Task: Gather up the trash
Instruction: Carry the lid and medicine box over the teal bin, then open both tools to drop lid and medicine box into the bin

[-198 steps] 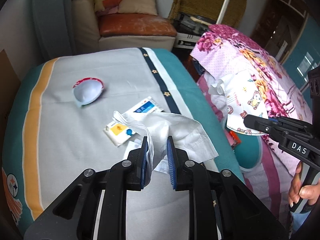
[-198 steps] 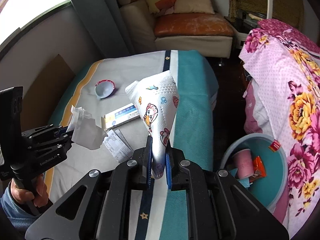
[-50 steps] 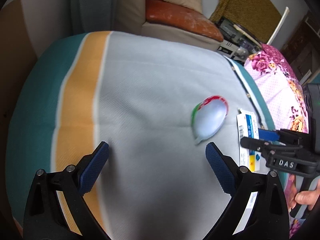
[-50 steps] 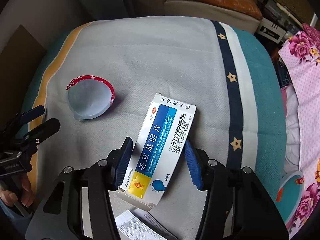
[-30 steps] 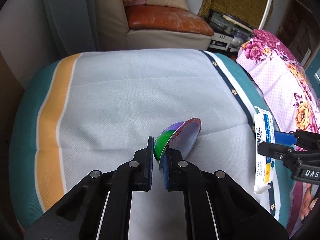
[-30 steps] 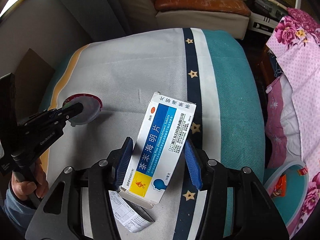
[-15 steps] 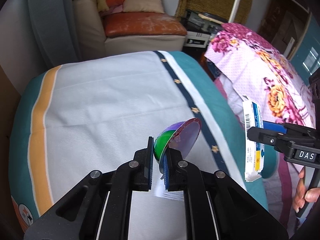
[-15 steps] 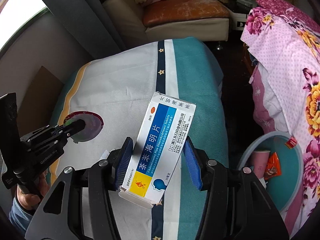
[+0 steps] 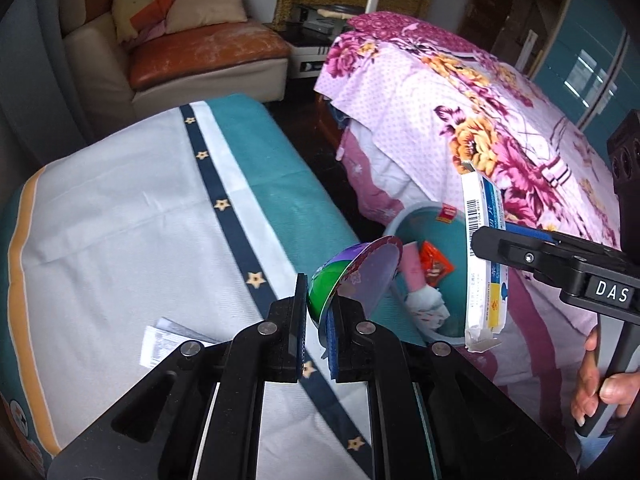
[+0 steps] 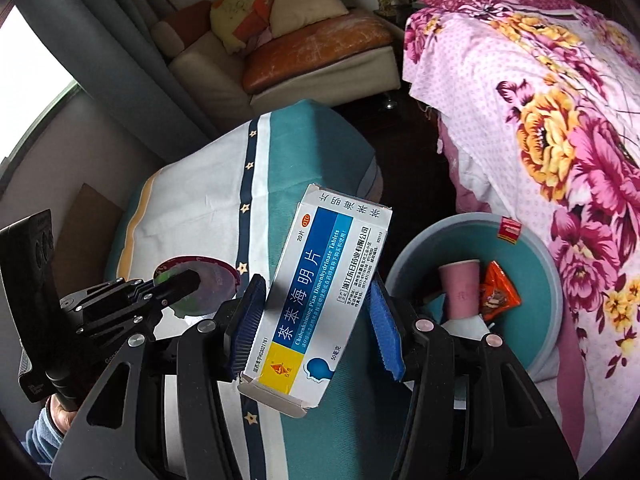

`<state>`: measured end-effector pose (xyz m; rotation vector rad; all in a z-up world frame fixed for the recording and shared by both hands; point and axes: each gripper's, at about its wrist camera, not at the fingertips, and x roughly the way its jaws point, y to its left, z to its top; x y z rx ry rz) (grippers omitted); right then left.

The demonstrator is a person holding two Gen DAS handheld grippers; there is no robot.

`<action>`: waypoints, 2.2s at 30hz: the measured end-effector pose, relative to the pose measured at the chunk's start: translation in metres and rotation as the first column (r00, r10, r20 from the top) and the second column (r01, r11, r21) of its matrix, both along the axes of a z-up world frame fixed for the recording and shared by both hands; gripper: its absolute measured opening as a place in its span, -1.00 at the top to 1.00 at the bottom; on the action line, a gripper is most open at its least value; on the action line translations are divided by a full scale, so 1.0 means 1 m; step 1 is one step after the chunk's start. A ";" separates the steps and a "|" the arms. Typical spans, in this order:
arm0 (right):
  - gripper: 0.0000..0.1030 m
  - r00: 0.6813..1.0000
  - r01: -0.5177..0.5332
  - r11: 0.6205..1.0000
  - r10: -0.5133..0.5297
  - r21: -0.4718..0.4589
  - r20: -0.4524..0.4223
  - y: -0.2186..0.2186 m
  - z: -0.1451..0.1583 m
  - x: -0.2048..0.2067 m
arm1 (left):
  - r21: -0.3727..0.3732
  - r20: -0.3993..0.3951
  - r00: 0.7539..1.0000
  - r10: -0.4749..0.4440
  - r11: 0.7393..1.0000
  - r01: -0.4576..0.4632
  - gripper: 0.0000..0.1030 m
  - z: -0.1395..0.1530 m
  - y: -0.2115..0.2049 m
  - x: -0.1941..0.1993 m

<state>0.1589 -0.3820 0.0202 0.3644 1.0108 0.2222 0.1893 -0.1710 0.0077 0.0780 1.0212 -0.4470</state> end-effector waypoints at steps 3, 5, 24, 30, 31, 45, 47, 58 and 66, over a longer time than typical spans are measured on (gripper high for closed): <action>0.04 0.999 0.038 0.999 -0.038 0.010 0.011 -0.026 0.001 -0.012 | 0.007 -0.002 0.999 -0.041 0.999 0.041 0.83 0.000 -0.028 -0.009; 0.04 0.998 0.059 0.998 -0.059 0.016 0.017 -0.043 0.000 -0.019 | 0.014 -0.004 0.998 -0.064 0.998 0.064 0.83 0.000 -0.044 -0.012; 0.04 0.985 0.172 0.984 -0.173 0.042 0.026 -0.142 -0.009 -0.055 | 0.069 -0.017 0.987 -0.159 0.985 0.160 0.83 -0.006 -0.140 -0.033; 0.03 0.983 0.184 0.982 -0.185 0.046 0.007 -0.156 -0.017 -0.056 | 0.081 -0.036 0.984 -0.173 0.981 0.176 0.83 -0.015 -0.156 -0.030; 0.03 0.982 0.186 0.981 -0.187 0.047 0.005 -0.158 -0.018 -0.057 | 0.081 -0.042 0.984 -0.175 0.981 0.178 0.83 -0.016 -0.158 -0.029; 0.03 0.979 0.203 0.978 -0.202 0.037 -0.032 -0.171 -0.031 -0.041 | 0.084 -0.091 0.978 -0.189 0.977 0.196 0.80 -0.039 -0.175 -0.011; 0.03 0.979 0.204 0.978 -0.203 0.036 -0.038 -0.171 -0.033 -0.038 | 0.083 -0.095 0.978 -0.185 0.978 0.193 0.76 -0.041 -0.175 -0.008; 0.03 0.980 0.186 0.982 -0.185 0.017 -0.070 -0.161 -0.043 -0.021 | 0.104 -0.032 0.986 -0.165 0.980 0.167 -0.75 -0.039 -0.166 -0.004; 0.03 0.983 0.169 0.986 -0.169 0.002 -0.078 -0.151 -0.044 -0.012 | 0.090 -0.040 0.988 -0.147 0.985 0.150 -0.79 -0.040 -0.148 -0.004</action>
